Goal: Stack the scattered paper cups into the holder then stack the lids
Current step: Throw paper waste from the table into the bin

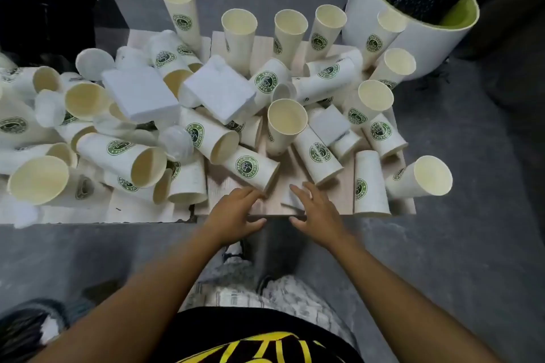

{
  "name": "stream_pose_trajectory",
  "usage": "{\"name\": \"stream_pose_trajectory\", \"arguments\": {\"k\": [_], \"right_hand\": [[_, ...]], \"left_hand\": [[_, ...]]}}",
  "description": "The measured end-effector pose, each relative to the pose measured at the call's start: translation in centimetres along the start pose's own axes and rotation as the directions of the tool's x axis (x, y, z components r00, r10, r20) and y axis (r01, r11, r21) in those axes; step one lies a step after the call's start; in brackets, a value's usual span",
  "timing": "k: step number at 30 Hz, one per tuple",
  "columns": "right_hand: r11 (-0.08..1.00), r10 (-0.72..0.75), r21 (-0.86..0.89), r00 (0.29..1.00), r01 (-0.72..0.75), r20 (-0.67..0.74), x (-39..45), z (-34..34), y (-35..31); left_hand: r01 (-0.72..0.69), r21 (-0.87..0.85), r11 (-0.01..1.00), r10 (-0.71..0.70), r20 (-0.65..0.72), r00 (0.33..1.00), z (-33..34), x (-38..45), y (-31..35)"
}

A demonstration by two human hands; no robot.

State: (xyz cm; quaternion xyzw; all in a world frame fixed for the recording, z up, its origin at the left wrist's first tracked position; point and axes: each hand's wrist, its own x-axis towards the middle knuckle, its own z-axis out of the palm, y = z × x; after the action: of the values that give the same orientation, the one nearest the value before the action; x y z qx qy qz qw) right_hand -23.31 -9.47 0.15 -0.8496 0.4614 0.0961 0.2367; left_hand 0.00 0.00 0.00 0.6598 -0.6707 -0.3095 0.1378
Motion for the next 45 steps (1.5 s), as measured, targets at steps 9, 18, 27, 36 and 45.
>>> {"name": "stream_pose_trajectory", "arguments": {"k": [9,18,27,36,45], "right_hand": [[0.999,-0.04,0.028,0.994,0.037,0.098,2.5,0.4,2.4],[0.996,-0.081,0.039,0.994,0.078,0.072,2.8,0.5,2.6],[0.99,-0.114,0.091,0.991,0.107,0.072,3.1,0.3,2.5],[0.98,-0.142,0.149,0.988,0.131,0.066,2.5,0.4,2.7],[0.95,-0.244,0.209,0.969,0.23,0.043,0.9,-0.5,1.8]], "left_hand": [[0.118,-0.053,0.992,-0.119,-0.017,0.993,1.8,0.0,1.9],[0.173,-0.099,0.98,-0.181,-0.077,0.981,3.1,-0.9,2.6],[0.217,-0.098,0.971,-0.229,-0.144,0.963,2.5,-1.5,3.1],[0.218,-0.115,0.969,-0.236,-0.184,0.954,3.0,-2.3,3.3],[0.22,-0.136,0.966,-0.248,-0.249,0.936,2.8,-3.6,4.2]]}}
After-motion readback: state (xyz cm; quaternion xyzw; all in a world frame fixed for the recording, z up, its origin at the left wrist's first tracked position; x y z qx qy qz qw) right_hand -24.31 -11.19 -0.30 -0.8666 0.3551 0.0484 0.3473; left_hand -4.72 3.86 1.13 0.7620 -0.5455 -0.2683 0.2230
